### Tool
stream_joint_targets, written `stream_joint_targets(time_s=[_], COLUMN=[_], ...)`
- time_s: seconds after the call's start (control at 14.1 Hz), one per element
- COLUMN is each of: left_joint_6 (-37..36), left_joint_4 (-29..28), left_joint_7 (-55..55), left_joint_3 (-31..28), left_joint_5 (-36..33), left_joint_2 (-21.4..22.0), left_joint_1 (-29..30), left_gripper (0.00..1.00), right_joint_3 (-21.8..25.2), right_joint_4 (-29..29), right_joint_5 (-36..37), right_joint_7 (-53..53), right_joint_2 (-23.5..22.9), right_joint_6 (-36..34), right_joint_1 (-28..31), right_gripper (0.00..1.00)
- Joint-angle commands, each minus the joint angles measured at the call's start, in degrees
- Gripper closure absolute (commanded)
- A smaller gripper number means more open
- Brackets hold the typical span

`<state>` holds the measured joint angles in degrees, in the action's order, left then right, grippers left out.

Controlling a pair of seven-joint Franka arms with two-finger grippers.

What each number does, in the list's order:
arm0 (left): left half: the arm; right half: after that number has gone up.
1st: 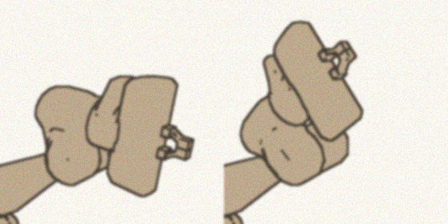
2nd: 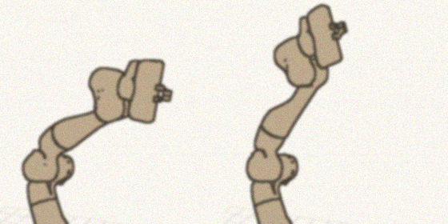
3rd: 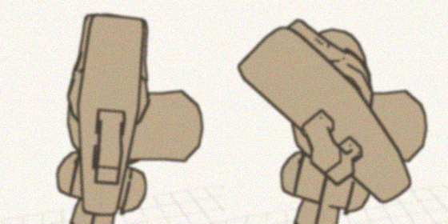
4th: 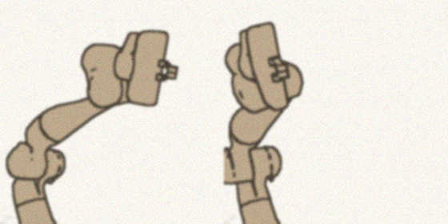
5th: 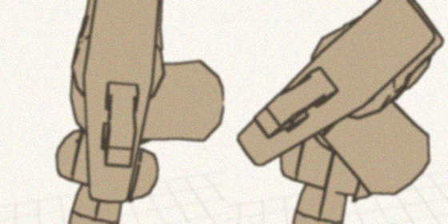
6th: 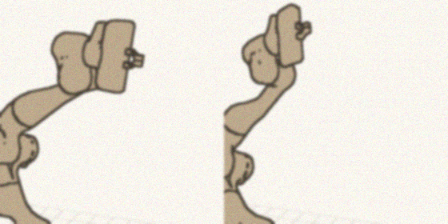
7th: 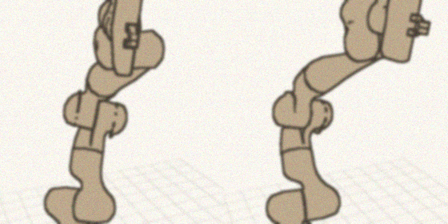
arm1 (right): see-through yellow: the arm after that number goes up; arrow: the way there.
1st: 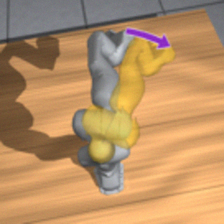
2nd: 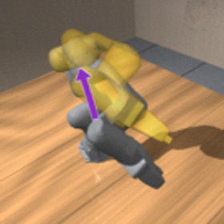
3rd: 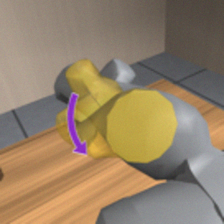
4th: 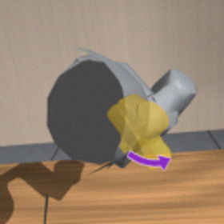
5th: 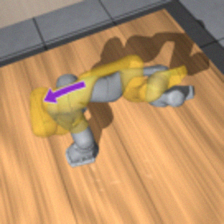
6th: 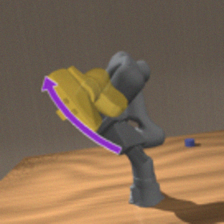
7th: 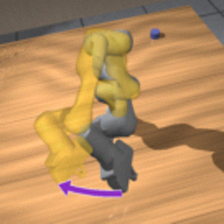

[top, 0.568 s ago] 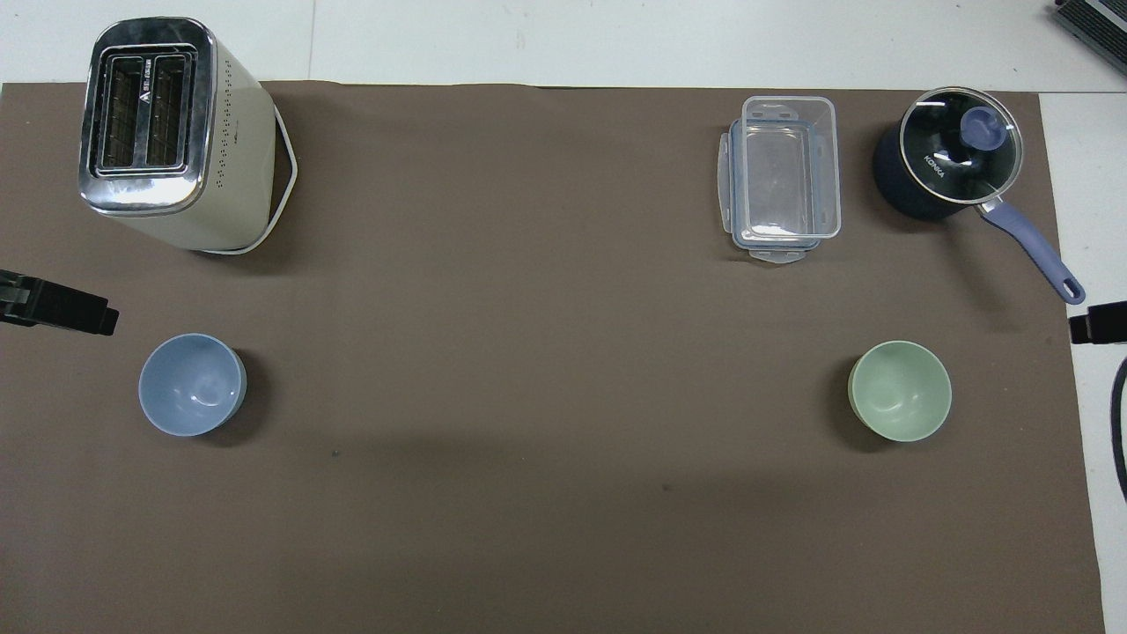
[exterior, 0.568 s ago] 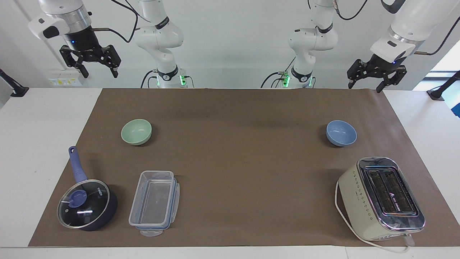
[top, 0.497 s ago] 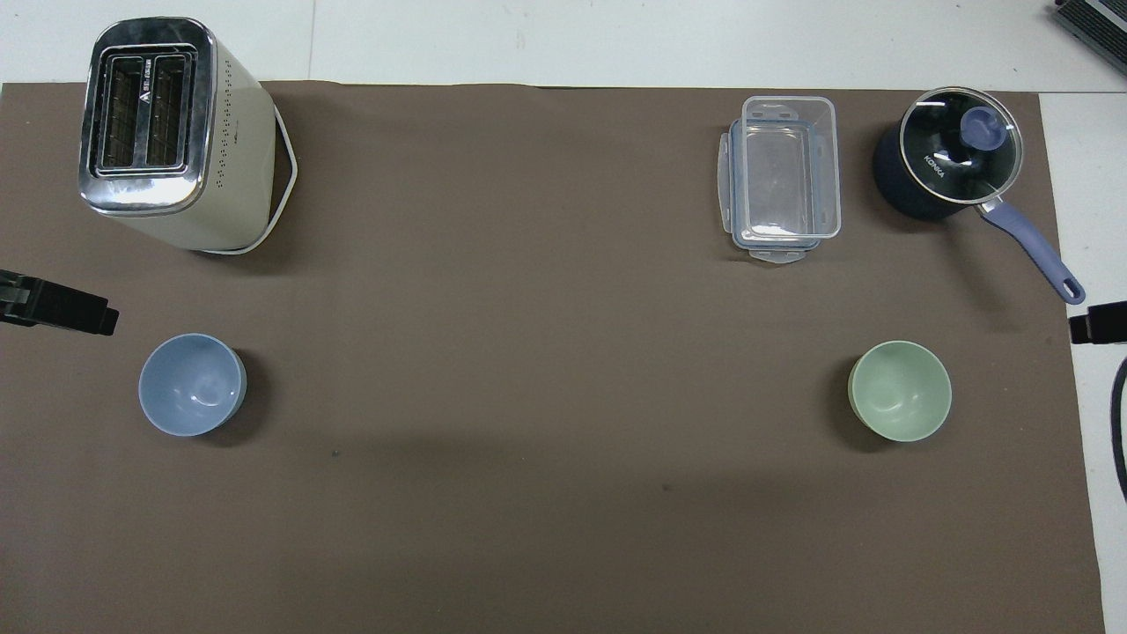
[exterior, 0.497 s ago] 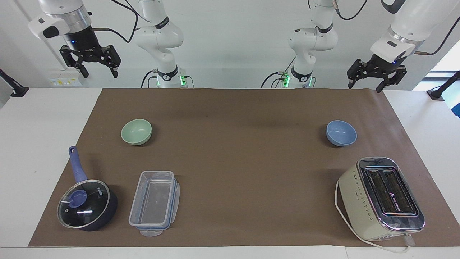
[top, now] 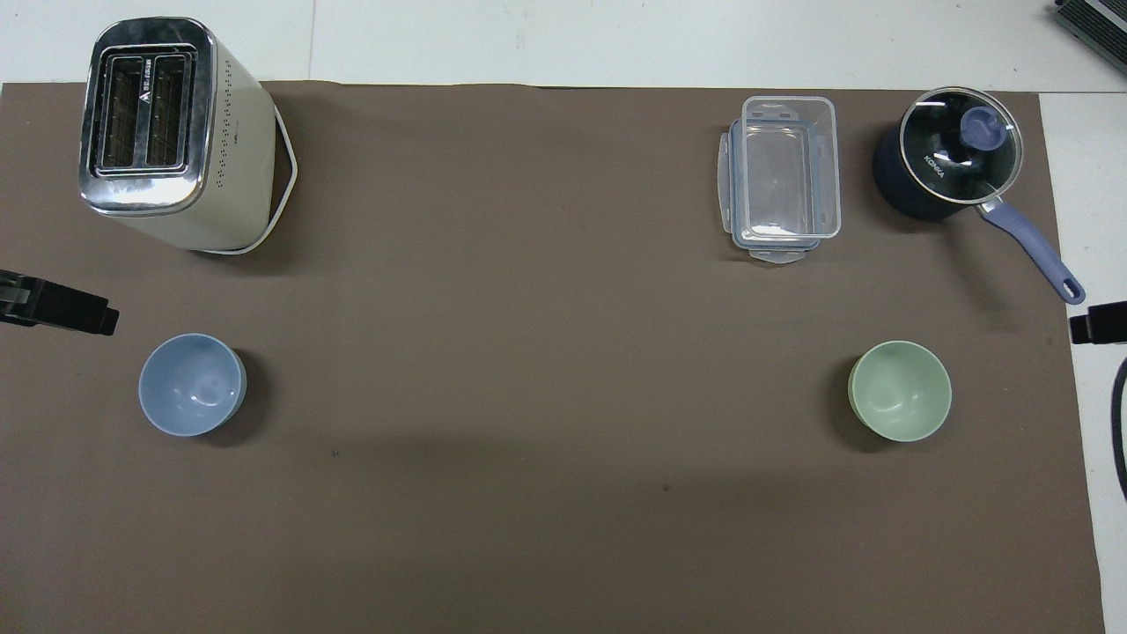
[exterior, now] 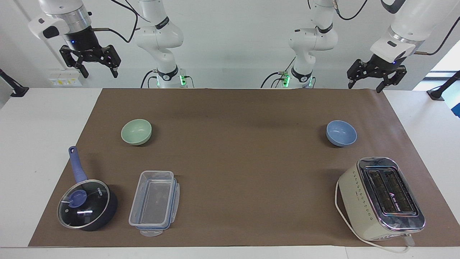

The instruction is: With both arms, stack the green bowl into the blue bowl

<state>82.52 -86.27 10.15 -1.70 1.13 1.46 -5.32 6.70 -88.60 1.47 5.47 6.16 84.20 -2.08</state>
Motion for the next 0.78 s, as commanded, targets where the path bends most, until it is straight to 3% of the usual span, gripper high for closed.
stream_joint_targets(time_s=[0.0,0.71], left_joint_6=[0.9,1.0], left_joint_4=[-1.7,-1.7], left_joint_7=[-0.8,-0.2], left_joint_3=[-0.2,-0.2], left_joint_5=[-0.3,-0.1], left_joint_2=[1.4,1.4], left_joint_1=[-0.4,-0.3], left_gripper=[0.00,0.00], right_joint_3=[0.1,0.1], right_joint_4=[-1.7,-1.7], right_joint_5=[-0.1,-0.1], right_joint_7=[0.9,1.0], right_joint_2=[1.4,1.4], right_joint_6=[0.6,0.6], right_joint_1=[0.3,0.3], right_gripper=[0.00,0.00])
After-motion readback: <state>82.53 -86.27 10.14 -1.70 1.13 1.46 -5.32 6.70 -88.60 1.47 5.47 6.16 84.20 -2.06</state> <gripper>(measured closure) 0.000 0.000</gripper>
